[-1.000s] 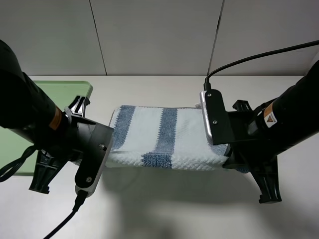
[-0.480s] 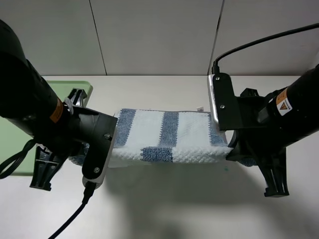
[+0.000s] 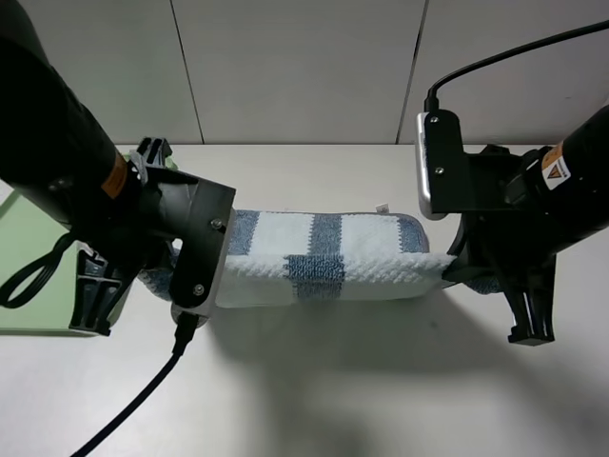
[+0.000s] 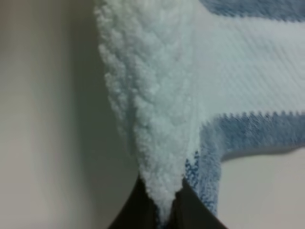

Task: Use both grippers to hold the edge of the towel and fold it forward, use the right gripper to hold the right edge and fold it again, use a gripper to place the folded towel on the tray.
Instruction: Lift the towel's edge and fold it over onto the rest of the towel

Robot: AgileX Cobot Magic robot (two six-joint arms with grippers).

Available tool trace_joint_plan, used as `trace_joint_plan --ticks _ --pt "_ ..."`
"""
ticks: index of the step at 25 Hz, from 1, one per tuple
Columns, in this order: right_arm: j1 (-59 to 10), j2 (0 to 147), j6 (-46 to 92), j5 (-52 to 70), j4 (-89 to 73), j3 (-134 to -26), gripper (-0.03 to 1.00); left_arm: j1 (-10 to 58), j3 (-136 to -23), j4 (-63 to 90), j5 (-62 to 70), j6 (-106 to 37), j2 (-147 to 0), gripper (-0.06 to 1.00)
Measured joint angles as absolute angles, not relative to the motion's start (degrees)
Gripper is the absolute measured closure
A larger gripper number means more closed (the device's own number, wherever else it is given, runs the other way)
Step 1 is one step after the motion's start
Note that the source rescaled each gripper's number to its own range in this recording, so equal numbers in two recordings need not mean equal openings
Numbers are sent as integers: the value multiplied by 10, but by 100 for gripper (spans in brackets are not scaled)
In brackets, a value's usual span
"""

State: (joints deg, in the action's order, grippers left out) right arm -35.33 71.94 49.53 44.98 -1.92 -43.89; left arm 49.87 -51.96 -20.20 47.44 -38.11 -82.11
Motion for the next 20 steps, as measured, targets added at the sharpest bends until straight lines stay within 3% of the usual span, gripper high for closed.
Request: trace_joint_plan --ticks 12,20 --pt "-330 723 533 408 -34 -443 97 445 -567 -216 467 -388 -883 94" --pt "-328 801 538 406 -29 -476 97 434 -568 -221 450 -399 -908 94"
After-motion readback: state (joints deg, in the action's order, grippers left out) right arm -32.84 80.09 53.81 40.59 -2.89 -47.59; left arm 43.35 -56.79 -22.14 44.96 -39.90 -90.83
